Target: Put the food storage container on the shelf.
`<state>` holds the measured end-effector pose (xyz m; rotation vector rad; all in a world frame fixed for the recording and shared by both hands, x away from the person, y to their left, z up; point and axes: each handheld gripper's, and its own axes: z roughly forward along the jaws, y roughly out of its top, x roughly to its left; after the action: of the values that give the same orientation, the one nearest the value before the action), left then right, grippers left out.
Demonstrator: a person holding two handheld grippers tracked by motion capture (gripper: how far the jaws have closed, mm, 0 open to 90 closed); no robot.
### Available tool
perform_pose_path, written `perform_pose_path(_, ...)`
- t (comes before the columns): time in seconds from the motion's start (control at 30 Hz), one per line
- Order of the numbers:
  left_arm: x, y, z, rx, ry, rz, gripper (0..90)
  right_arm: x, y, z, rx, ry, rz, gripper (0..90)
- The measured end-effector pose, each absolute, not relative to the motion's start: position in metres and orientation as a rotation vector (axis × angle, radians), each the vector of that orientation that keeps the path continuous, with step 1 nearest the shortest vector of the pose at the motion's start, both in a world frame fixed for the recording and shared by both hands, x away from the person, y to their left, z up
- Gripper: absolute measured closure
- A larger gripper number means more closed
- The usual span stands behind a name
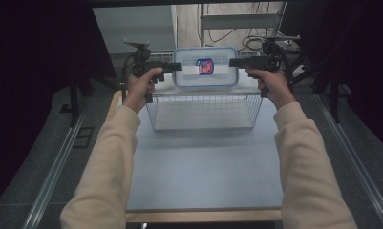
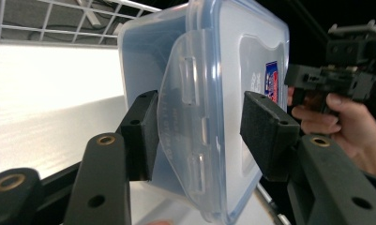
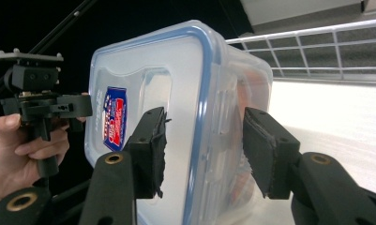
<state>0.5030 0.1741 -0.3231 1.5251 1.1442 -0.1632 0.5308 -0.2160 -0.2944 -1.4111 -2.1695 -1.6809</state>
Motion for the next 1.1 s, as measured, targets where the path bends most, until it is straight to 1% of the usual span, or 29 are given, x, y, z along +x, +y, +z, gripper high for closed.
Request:
perform_pose_path(0.13,0.513,0.174,-0.33,1.495,1.18,-0.221,45.9,0.535,-0.213,-0.297,-1.483,-2.169,-1.646,49.1)
perform_pose_path(0.17,0.516,0.174,-0.332,1.501,1.186,-0.233,43.9,0.536,-0.212,-0.298,-1.493,-2.175,-1.641,52.3)
perform_pose_path(0.23,0.52,0.172,-0.336,1.495,1.199,-0.251,40.3,0.536,-0.211,-0.298,-1.536,-2.193,-1.623,51.3)
perform_pose_path(0.3,0.522,0.171,-0.338,1.486,1.216,-0.23,38.1,0.535,-0.21,-0.299,-1.562,-2.204,-1.614,50.8)
perform_pose_path(0.37,0.522,0.17,-0.336,1.488,1.224,-0.203,38.9,0.534,-0.211,-0.3,-1.566,-2.19,-1.623,51.6)
perform_pose_path(0.43,0.52,0.168,-0.332,1.517,1.236,-0.166,35.5,0.532,-0.212,-0.3,-1.573,-2.192,-1.638,51.3)
perform_pose_path(0.5,0.517,0.168,-0.329,1.528,1.234,-0.135,30.4,0.53,-0.215,-0.299,-1.578,-2.195,-1.661,49.5)
perform_pose_path(0.57,0.51,0.168,-0.324,1.533,1.23,-0.091,27.3,0.524,-0.219,-0.296,-1.554,-2.21,-1.701,47.9)
perform_pose_path(0.63,0.5,0.17,-0.319,1.538,1.209,-0.053,25.8,0.516,-0.221,-0.293,-1.512,-2.253,-1.708,45.4)
perform_pose_path(0.67,0.494,0.172,-0.316,1.544,1.201,-0.028,25.4,0.511,-0.223,-0.292,-1.493,-2.276,-1.714,42.5)
perform_pose_path(0.77,0.468,0.175,-0.311,1.585,1.151,0.037,24.7,0.49,-0.229,-0.291,-1.426,-2.347,-1.737,39.1)
perform_pose_path(0.87,0.443,0.177,-0.311,1.609,1.096,0.055,24.3,0.469,-0.235,-0.294,-1.377,-2.383,-1.763,35.5)
perform_pose_path(0.9,0.433,0.176,-0.312,1.613,1.081,0.066,24.2,0.454,-0.24,-0.299,-1.344,-2.407,-1.773,34.0)
perform_pose_path(0.93,0.423,0.176,-0.313,1.621,1.063,0.073,24.2,0.454,-0.24,-0.299,-1.344,-2.407,-1.773,34.0)
perform_pose_path(1.0,0.401,0.176,-0.32,1.648,1.037,0.097,23.8,0.437,-0.242,-0.304,-1.314,-2.431,-1.787,31.9)
perform_pose_path(1.1,0.376,0.176,-0.335,1.652,1.005,0.081,23.5,0.411,-0.246,-0.315,-1.259,-2.487,-1.792,30.0)
